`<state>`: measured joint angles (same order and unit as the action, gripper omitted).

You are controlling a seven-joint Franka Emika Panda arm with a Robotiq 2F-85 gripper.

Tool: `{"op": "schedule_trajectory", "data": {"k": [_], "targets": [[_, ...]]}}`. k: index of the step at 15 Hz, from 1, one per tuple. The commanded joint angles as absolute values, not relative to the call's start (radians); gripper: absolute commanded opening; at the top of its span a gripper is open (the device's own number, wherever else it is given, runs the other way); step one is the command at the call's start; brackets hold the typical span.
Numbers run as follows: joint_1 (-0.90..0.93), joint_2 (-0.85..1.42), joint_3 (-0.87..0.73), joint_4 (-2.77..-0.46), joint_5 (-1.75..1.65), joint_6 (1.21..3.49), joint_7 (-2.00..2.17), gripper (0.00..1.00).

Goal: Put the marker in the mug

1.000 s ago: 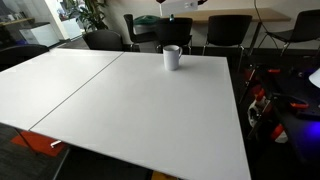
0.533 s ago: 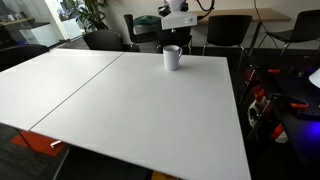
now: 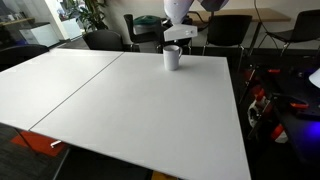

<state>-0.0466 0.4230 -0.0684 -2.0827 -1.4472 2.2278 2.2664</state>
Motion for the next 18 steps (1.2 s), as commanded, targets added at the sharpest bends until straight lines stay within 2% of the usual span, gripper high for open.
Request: {"op": "schedule_trajectory", "data": {"k": [1,11,18], "targets": [[-0.071,0.486,-0.062,-2.029,-1.457,2.270,2.296,0.05],[-0.066,0.596,-0.062,-1.896,-1.468,2.301,2.295,0.05],[-0.054,0.585,-0.061,-1.923,-1.472,2.292,2.315,0.05]]}}
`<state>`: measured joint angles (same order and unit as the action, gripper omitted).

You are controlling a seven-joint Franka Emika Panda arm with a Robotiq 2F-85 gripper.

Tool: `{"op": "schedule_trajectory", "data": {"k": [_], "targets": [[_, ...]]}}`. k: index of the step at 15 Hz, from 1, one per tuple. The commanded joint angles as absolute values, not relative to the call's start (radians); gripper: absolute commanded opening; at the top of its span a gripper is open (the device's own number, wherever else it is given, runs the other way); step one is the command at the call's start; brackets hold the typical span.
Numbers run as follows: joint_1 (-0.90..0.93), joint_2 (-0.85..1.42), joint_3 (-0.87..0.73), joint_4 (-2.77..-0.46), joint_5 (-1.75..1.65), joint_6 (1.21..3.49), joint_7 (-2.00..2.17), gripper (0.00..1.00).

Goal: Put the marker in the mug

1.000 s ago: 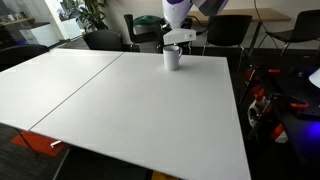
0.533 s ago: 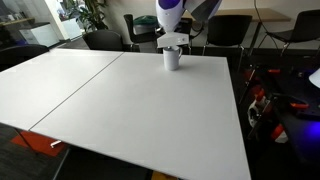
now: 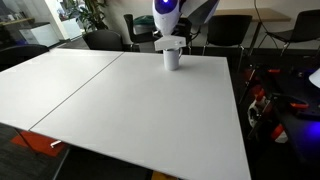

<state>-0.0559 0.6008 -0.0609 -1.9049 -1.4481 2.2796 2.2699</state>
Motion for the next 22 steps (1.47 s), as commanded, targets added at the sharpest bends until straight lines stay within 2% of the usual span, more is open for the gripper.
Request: {"op": "schedule_trajectory", "data": {"k": [1,3,4,5,6,7,13,14,22], "targets": [[-0.054,0.582,-0.061,-1.929,-1.471,2.293,2.317,0.05],[-0.052,0.571,-0.061,-1.945,-1.475,2.293,2.332,0.05],[-0.052,0.566,-0.059,-1.952,-1.471,2.294,2.340,0.09],[-0.053,0.558,-0.058,-1.962,-1.469,2.294,2.343,0.45],[-0.051,0.550,-0.060,-1.971,-1.477,2.294,2.362,0.46],[-0.050,0.542,-0.060,-1.980,-1.479,2.295,2.372,0.51],[-0.043,0.417,-0.053,-2.076,-1.512,2.299,2.447,0.96],[-0.044,0.386,-0.049,-2.097,-1.512,2.303,2.452,1.00],[-0.046,0.143,-0.018,-2.228,-1.493,2.351,2.438,1.00]]}}
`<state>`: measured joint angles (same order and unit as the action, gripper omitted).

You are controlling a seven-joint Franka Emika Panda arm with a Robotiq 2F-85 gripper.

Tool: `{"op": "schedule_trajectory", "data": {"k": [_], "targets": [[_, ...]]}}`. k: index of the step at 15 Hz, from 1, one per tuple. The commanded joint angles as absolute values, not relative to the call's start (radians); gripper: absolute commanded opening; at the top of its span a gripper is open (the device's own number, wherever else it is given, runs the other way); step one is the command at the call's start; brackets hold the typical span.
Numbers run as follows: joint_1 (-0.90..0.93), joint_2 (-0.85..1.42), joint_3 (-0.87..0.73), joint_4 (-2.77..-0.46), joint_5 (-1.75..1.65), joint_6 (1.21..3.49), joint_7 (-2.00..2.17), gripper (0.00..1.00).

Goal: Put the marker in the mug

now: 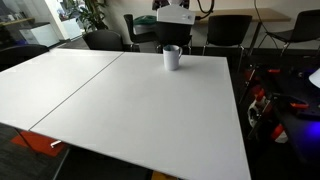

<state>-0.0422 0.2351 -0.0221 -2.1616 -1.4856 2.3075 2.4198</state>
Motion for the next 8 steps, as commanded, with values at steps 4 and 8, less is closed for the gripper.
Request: {"op": "schedule_trajectory", "data": {"k": [4,8], "targets": [[-0.041,0.159,-0.021,-2.201,-1.482,2.344,2.416,1.00],[-0.040,0.153,-0.021,-2.211,-1.482,2.345,2.416,1.00]]}}
